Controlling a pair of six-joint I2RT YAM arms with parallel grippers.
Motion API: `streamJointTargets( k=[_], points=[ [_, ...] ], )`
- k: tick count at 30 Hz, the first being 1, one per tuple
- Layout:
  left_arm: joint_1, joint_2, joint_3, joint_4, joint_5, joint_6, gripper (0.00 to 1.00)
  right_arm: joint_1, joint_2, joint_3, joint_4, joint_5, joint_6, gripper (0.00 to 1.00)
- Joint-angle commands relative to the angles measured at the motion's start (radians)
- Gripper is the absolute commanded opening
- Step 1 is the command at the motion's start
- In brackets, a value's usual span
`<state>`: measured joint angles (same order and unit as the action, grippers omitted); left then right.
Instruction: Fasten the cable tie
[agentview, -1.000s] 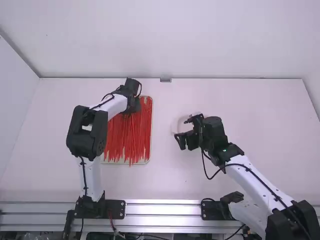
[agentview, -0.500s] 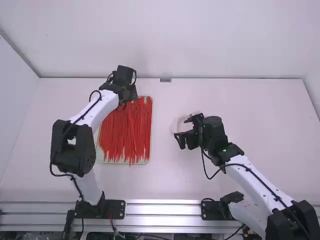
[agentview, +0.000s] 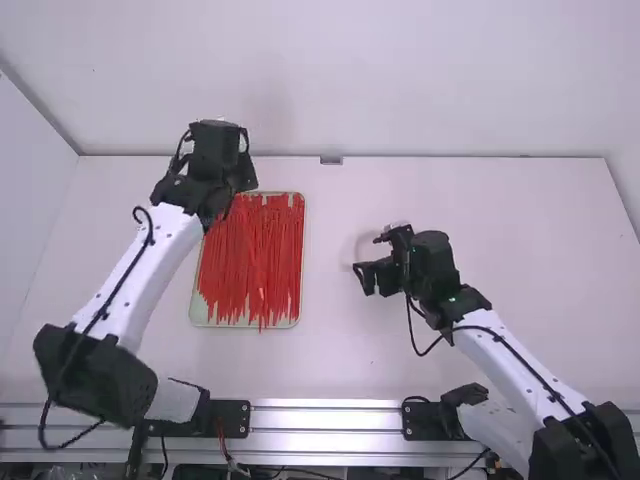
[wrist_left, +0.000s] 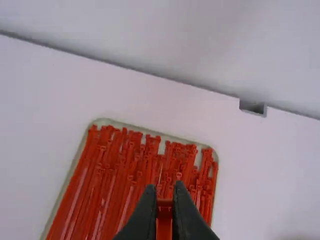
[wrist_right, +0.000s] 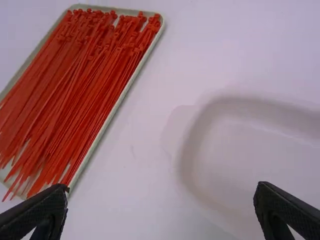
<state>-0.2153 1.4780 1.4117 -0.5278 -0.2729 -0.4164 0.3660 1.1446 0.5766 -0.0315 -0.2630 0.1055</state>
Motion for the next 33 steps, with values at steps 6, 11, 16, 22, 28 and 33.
streamJointTargets(
  k=[6,11,16,22,28,33],
  points=[
    [-0.033,-0.262,-0.209,0.072,-0.054,0.001,0.02,0.021,0.007,0.032,0.025,-0.008,0.002,1.0],
    [-0.033,-0.417,-0.387,0.165,-0.052,-0.014,0.02,0.005,0.006,0.032,0.038,-0.042,0.003,1.0],
    [-0.033,-0.494,-0.521,0.28,0.039,-0.014,0.02,-0.016,0.006,0.032,0.079,-0.153,0.003,1.0],
    [-0.029,-0.516,-0.652,0.479,0.212,-0.014,0.02,-0.035,0.005,0.032,0.197,-0.327,0.003,1.0],
    [-0.027,-0.494,-0.683,0.581,0.314,-0.014,0.02,-0.063,0.006,0.032,0.325,-0.52,0.003,1.0],
    [-0.04,-0.463,-0.683,0.685,0.438,-0.015,0.02,-0.07,0.006,0.032,0.448,-0.559,0.116,1.0]
  ],
)
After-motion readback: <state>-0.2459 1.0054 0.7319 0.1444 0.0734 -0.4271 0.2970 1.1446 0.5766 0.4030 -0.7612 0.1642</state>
